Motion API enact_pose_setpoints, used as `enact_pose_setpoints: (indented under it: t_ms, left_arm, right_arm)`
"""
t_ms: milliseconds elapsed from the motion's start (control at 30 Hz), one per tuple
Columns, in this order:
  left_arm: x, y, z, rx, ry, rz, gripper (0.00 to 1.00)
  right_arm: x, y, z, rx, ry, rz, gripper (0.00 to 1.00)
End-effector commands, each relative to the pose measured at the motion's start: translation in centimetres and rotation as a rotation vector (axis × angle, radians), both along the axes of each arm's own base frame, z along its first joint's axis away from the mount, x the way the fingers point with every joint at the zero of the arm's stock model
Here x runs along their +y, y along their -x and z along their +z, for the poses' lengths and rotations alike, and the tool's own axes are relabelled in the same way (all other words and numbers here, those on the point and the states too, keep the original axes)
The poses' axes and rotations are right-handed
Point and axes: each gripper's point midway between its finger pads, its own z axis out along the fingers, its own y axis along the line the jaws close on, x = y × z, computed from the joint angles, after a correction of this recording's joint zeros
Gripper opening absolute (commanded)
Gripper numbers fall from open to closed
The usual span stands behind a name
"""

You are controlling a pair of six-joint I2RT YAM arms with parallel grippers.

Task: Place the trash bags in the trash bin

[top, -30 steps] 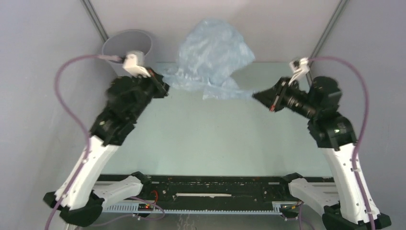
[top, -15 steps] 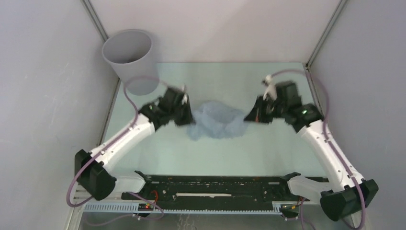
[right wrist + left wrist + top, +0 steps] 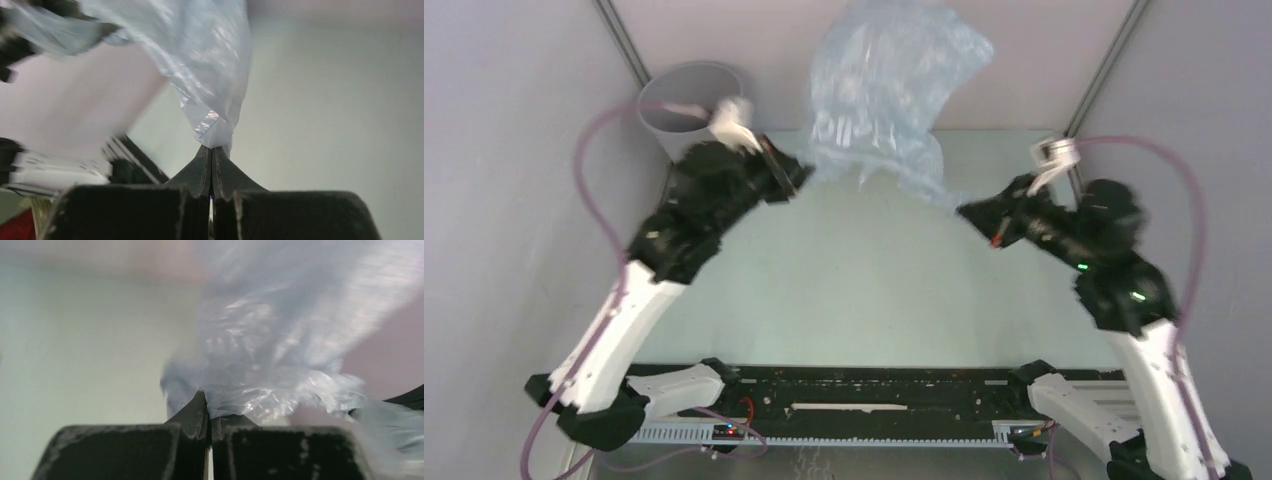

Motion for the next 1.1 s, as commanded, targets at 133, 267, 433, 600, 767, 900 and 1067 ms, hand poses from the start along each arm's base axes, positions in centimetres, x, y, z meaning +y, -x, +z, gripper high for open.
enact_pose_setpoints:
  t_ms: [133, 267, 433, 600, 767, 900, 1067]
  left_arm:
    - [-1.0, 4.1, -29.4, 0.656, -0.168, -0.020, 0.00]
    - [-2.1, 3.5, -27.1, 0.606, -0.109, -0.044, 0.00]
    - [-3.2, 2.2, -24.4, 0.607, -0.197, -0.080, 0.00]
    - [-5.7, 2.7, -23.8, 0.694, -0.084, -0.162, 0.00]
    - [-6.3, 3.1, -23.7, 0.721, -0.027, -0.180, 0.00]
    - [-6.3, 3.2, -22.7, 0.704, -0.003, -0.192, 0.00]
    - [-6.3, 3.2, -21.3, 0.694, 0.051, -0.204, 0.00]
  right_arm:
    - [-0.9, 1.6, -24.8, 0.616, 0.225, -0.033, 0.00]
    - [-2.0, 1.3, -23.9, 0.572, 0.228, -0.057, 0.00]
    - [-3.5, 0.9, -25.1, 0.661, 0.227, -0.104, 0.00]
    - [-3.2, 2.5, -26.6, 0.776, 0.217, -0.086, 0.20]
    - [-3.1, 2.8, -25.4, 0.774, 0.135, -0.131, 0.79]
    - [-3.1, 2.7, -26.2, 0.839, 0.059, -0.189, 1.00]
    - [-3.9, 2.2, -29.6, 0.955, 0.030, -0.306, 1.00]
